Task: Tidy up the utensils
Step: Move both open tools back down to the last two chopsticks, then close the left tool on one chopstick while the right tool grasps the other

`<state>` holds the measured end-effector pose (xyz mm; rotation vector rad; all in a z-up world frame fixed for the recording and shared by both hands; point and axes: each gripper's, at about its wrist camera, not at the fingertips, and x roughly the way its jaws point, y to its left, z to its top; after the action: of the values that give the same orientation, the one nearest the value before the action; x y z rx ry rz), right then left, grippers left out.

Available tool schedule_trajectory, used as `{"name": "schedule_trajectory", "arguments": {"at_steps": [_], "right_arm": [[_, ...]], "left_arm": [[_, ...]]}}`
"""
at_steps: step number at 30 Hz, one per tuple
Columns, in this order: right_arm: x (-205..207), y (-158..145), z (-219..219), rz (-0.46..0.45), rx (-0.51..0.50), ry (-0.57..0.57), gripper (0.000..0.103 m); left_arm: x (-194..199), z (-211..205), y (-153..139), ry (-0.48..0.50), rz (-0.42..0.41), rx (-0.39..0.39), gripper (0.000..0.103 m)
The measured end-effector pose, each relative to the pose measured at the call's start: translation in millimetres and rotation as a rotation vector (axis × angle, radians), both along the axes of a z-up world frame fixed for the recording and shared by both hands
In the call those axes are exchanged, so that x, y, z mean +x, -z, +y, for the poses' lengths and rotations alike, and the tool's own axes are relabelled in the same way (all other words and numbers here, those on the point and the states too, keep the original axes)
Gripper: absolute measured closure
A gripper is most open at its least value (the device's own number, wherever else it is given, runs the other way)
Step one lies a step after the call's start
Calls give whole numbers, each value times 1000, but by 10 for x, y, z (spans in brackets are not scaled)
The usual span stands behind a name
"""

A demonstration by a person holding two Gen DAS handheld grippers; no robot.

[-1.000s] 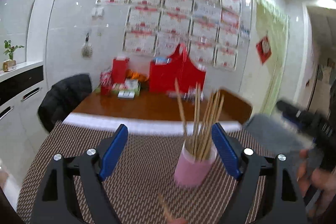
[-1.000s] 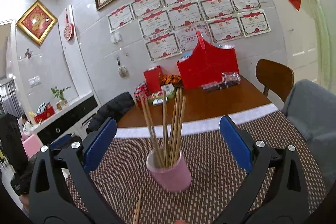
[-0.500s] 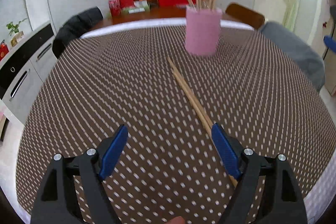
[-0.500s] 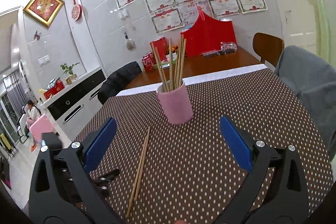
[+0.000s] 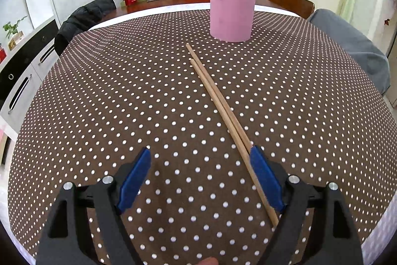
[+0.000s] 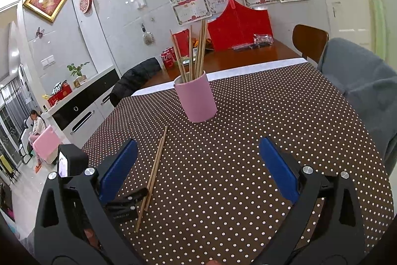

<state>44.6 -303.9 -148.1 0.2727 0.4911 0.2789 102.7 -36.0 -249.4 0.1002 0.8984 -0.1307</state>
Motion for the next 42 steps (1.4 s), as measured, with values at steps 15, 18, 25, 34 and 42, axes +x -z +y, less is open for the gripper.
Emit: {"name": "schedule_trajectory", "arguments": {"at_steps": [15,18,25,34,42], "right_arm": [[387,285,449,167,-94,-100,6],[611,417,691,238,-123,-150,6],[1174,539,1103,349,-203,-221,10],[1597,735,1313,417,-235,-286,33],[1660,827,1727,375,-400,-340,58]], "left_arm": [[371,339,61,-45,25,9,22],[429,456,69,-43,41,0,22],[799,418,48,47,62,66,22],[1155,374,26,121,68,15,46],[1192,508,9,120,58,29,58]]}}
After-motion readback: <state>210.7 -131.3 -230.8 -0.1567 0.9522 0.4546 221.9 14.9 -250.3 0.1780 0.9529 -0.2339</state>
